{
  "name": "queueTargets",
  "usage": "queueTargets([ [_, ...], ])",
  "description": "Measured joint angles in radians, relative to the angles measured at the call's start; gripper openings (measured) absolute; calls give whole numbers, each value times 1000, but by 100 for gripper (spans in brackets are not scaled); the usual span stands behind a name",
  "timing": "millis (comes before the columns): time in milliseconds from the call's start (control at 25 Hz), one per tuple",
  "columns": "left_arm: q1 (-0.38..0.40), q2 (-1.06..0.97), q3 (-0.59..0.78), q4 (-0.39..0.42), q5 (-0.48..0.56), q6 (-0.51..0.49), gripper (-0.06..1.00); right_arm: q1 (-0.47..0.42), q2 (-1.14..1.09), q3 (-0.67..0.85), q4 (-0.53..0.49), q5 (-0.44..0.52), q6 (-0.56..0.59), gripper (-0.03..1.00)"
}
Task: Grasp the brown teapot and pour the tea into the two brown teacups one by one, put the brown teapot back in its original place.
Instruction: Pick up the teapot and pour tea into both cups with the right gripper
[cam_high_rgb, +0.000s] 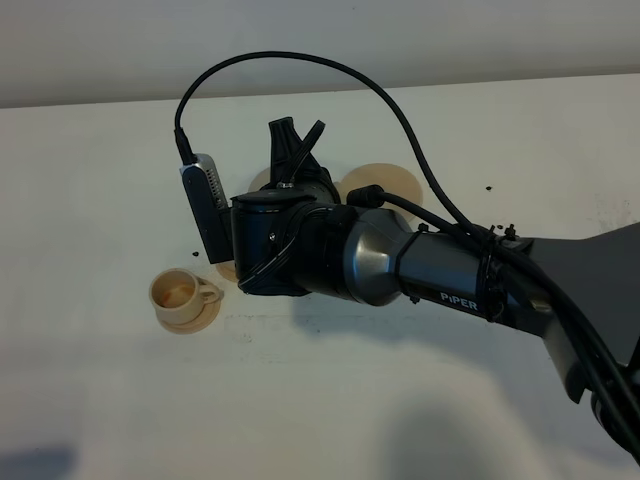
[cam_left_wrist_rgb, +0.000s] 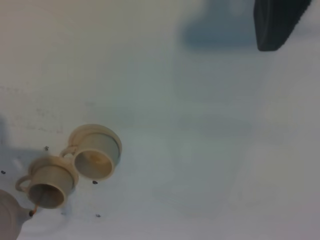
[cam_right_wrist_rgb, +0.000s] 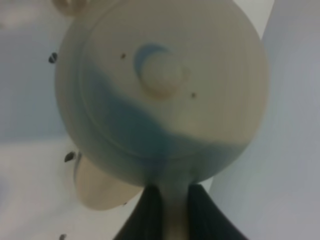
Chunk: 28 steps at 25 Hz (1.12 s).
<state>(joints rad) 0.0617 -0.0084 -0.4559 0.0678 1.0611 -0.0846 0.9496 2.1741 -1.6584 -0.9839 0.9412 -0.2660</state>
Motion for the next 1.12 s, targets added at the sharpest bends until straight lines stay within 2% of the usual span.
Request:
queueTargets([
  [1120,0,0,0,0,0,0,43,0,0,0,-77,-10,-55,10],
])
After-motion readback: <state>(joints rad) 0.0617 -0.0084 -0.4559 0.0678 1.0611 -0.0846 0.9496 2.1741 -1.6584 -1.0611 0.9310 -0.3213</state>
